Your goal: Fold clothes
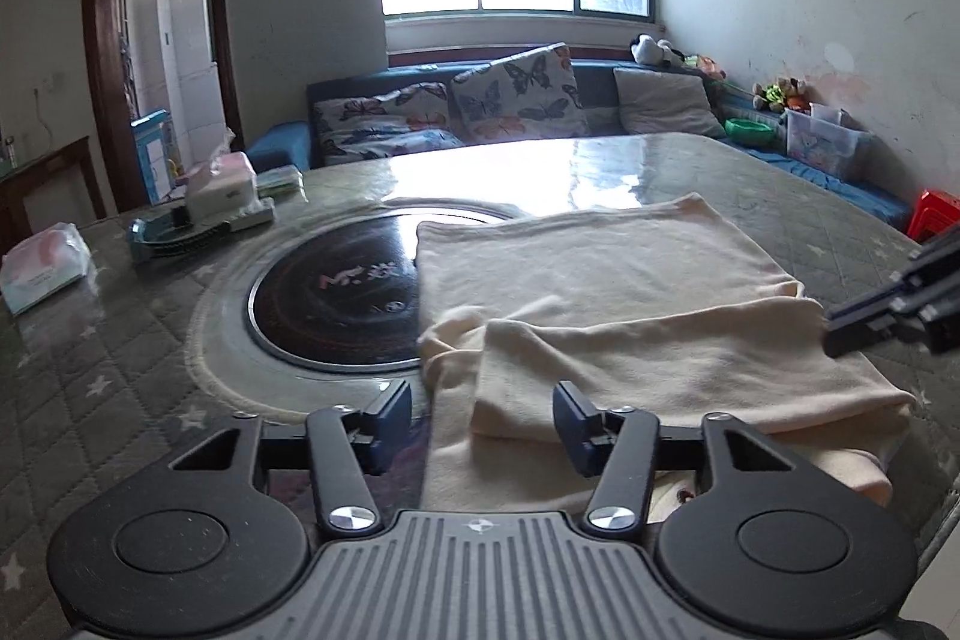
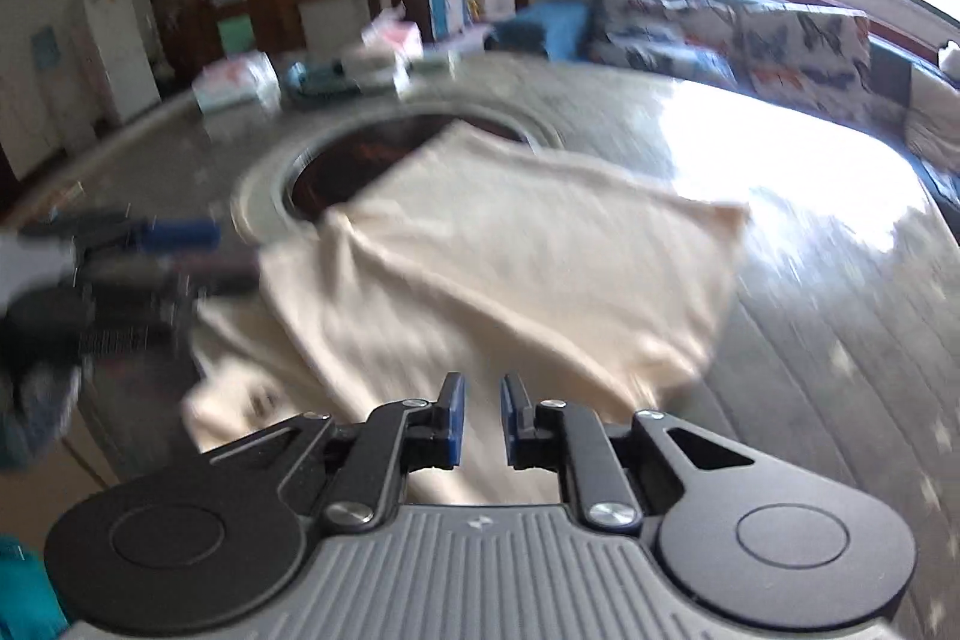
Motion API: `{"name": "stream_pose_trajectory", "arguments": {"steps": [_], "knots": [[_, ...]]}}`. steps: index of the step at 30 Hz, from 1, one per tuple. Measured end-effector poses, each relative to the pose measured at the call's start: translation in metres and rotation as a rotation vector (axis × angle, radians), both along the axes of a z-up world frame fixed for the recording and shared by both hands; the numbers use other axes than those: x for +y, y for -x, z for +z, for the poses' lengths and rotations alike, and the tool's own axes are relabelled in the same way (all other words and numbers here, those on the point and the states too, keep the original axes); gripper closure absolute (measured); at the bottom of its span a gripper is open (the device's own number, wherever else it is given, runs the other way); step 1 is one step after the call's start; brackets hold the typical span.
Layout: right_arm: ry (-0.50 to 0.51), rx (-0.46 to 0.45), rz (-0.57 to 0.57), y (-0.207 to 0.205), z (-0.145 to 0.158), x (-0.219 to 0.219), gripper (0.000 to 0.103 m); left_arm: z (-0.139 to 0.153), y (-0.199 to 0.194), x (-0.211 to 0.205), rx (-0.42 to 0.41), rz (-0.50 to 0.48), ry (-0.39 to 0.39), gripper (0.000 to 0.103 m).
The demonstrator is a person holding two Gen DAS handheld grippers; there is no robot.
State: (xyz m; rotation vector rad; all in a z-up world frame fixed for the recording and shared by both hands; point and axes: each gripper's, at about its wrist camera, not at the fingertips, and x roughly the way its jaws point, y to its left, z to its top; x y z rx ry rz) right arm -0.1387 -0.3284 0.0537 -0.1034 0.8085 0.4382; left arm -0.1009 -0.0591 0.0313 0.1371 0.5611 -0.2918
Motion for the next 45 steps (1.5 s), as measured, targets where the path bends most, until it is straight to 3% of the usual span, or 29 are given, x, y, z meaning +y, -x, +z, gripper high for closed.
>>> {"name": "stream_pose_trajectory", "arguments": {"steps": [4, 6, 12, 17, 23, 29, 33, 39, 45], "knots": [[0.015, 0.000, 0.016, 0.019, -0.010, -0.013, 0.080, -0.005, -0.011, -0.008, 0.022, -0.006, -0.022, 0.056], [0.023, -0.012, 0.035, 0.028, -0.014, -0.015, 0.071, -0.008, -0.014, -0.011, 0.036, -0.013, -0.031, 0.073], [0.130, -0.077, 0.081, 0.045, -0.025, -0.004, 0.063, -0.007, -0.007, -0.016, 0.012, -0.018, -0.061, 0.092], [0.192, -0.121, 0.083, 0.049, -0.030, -0.005, 0.063, 0.005, 0.007, -0.014, -0.014, -0.012, -0.050, 0.093], [0.125, -0.079, 0.073, 0.045, -0.028, -0.018, 0.063, -0.001, -0.002, -0.011, 0.048, -0.001, -0.097, 0.084], [0.029, -0.095, 0.045, 0.034, -0.003, -0.032, 0.065, 0.018, -0.006, -0.010, -0.007, -0.034, -0.072, 0.085], [0.021, -0.128, -0.003, 0.012, -0.002, -0.031, 0.066, 0.014, -0.024, -0.020, 0.001, -0.073, -0.056, 0.088], [0.000, -0.127, -0.029, -0.017, -0.015, -0.022, 0.088, -0.003, -0.042, -0.030, 0.042, -0.109, -0.069, 0.088], [0.031, -0.094, -0.057, -0.025, -0.037, -0.021, 0.097, -0.014, -0.044, -0.027, 0.060, -0.121, -0.083, 0.088]]}}
